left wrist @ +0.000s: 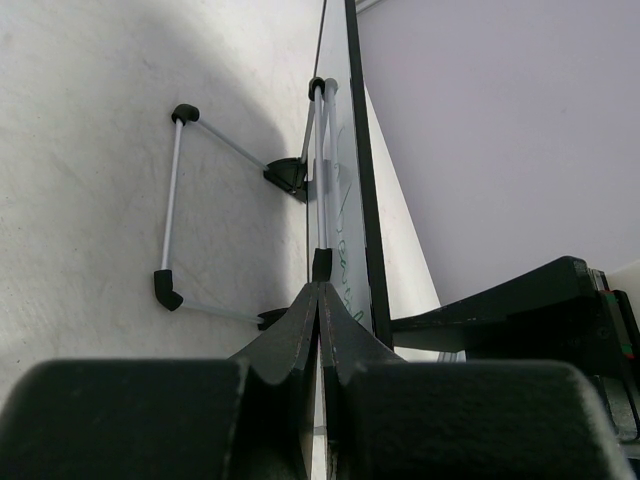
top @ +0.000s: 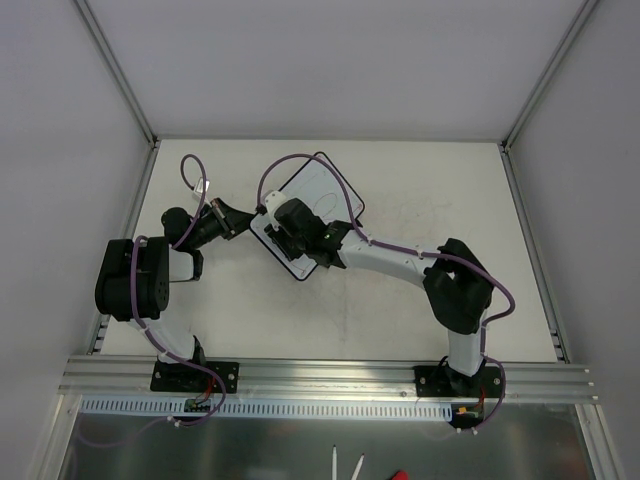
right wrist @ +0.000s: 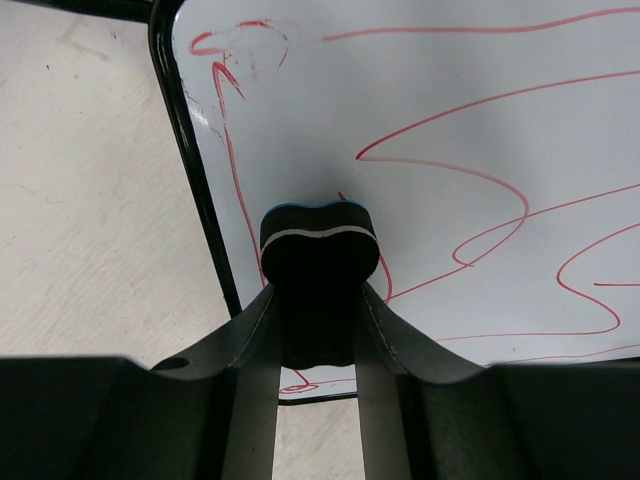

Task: Erase the whiteboard
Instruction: Erase the whiteboard at the whiteboard stand.

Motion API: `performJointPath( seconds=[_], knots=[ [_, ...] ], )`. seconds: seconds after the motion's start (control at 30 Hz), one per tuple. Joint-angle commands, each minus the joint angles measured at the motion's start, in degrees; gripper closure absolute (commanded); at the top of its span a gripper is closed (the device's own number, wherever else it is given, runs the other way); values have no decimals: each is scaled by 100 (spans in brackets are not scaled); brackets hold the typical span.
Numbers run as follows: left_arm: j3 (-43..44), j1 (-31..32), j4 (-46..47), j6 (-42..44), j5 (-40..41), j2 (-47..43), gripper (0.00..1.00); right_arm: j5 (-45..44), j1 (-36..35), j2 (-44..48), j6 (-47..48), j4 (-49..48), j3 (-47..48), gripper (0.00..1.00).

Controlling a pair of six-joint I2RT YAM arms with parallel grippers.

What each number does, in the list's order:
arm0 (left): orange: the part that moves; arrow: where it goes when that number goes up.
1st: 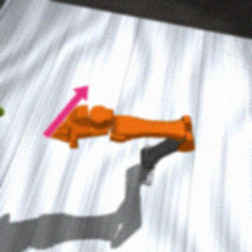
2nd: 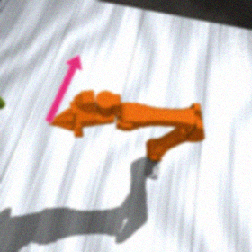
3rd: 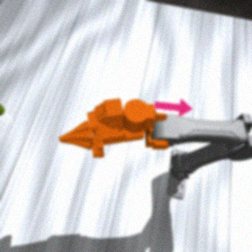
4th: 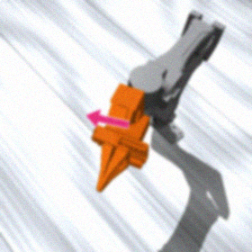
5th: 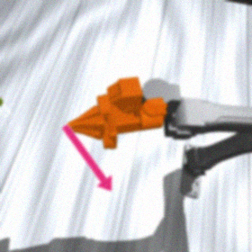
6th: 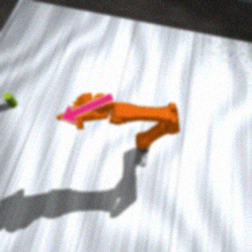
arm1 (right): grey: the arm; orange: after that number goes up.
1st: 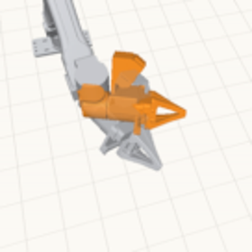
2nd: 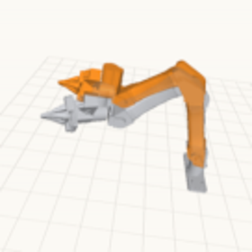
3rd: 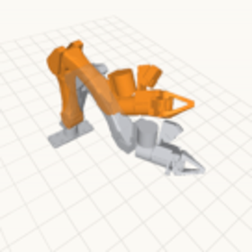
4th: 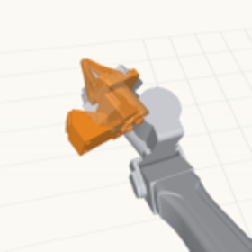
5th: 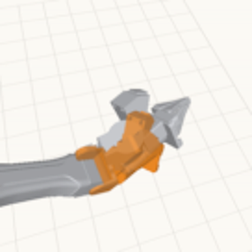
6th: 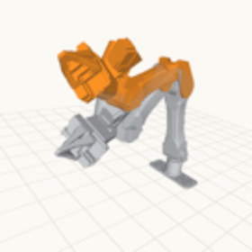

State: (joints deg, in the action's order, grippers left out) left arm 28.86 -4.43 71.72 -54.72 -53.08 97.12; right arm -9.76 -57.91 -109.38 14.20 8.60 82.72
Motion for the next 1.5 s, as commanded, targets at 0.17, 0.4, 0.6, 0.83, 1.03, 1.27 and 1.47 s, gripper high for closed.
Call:
performJointPath(
  seconds=[0.17,0.4,0.6,0.83,1.03,1.27,1.47],
  knots=[
    [41,126,1476,-74,-220,-79,100,9,8,40,-66,335,69,100],
    [49,126,1423,-48,-256,-132,100,97,8,-92,-101,423,710,100],
    [41,126,1432,-39,-264,-114,100,106,8,-206,-66,564,1202,100],
    [41,126,1441,-48,-273,-97,100,185,8,-382,-57,634,1572,100],
    [49,126,1441,-39,-264,-62,100,334,8,-523,-136,643,1748,100],
    [58,126,1423,-30,-273,-62,100,483,8,-584,-198,625,1704,100],
    [58,126,1415,-30,-273,-53,100,659,-1,-567,-189,573,1520,100]
  ],
)
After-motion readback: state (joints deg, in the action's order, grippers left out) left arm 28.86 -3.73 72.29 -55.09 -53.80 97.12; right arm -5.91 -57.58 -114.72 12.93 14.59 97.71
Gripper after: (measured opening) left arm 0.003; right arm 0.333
